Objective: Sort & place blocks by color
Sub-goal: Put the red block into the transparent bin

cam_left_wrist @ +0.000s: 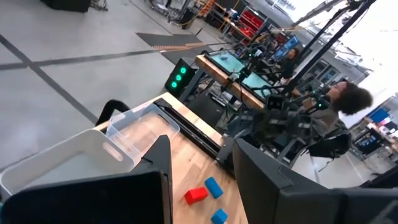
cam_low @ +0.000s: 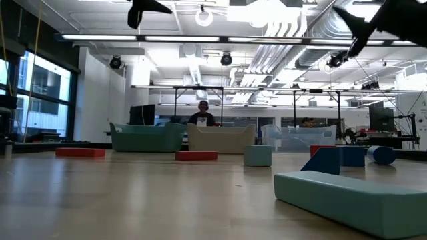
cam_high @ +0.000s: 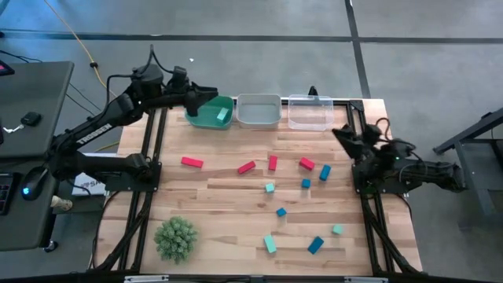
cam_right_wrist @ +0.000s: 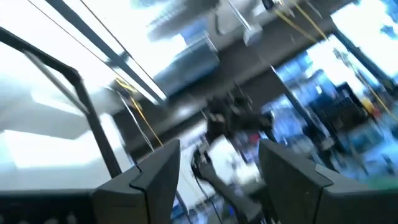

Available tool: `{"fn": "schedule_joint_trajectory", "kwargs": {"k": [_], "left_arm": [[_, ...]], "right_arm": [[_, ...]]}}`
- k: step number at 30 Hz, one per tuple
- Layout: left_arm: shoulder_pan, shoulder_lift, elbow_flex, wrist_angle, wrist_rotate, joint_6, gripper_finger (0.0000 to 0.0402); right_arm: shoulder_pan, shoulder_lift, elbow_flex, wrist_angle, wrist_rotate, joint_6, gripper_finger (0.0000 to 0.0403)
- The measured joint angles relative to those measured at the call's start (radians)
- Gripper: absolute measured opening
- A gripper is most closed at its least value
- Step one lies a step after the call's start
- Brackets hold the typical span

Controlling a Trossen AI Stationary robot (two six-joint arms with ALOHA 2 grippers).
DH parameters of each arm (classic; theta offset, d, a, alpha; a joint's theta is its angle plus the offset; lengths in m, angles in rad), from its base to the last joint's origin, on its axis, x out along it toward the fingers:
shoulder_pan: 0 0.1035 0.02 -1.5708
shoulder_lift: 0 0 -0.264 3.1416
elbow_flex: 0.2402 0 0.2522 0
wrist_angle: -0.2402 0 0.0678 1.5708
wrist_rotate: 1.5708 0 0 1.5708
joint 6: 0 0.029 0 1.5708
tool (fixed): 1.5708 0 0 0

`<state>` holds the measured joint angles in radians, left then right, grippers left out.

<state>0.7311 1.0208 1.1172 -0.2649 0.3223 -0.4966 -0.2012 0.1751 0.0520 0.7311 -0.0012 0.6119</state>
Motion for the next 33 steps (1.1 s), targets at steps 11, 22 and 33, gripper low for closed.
{"fn": "schedule_joint_trajectory", "kwargs": {"k": [11,22,33], "left_arm": [[0.000,-0.027,0.000,0.001,0.000,0.072,0.0090],[0.000,-0.028,0.000,0.000,0.000,0.126,0.0090],[0.000,-0.028,0.000,0.000,0.000,0.134,0.0090]], "right_arm": [[0.000,0.082,0.385,-0.529,0.023,-0.200,0.0209],[0.000,0.345,0.757,-1.287,0.193,-0.206,0.0209],[0.000,0.563,0.831,-1.586,0.176,-0.226,0.0209]]}}
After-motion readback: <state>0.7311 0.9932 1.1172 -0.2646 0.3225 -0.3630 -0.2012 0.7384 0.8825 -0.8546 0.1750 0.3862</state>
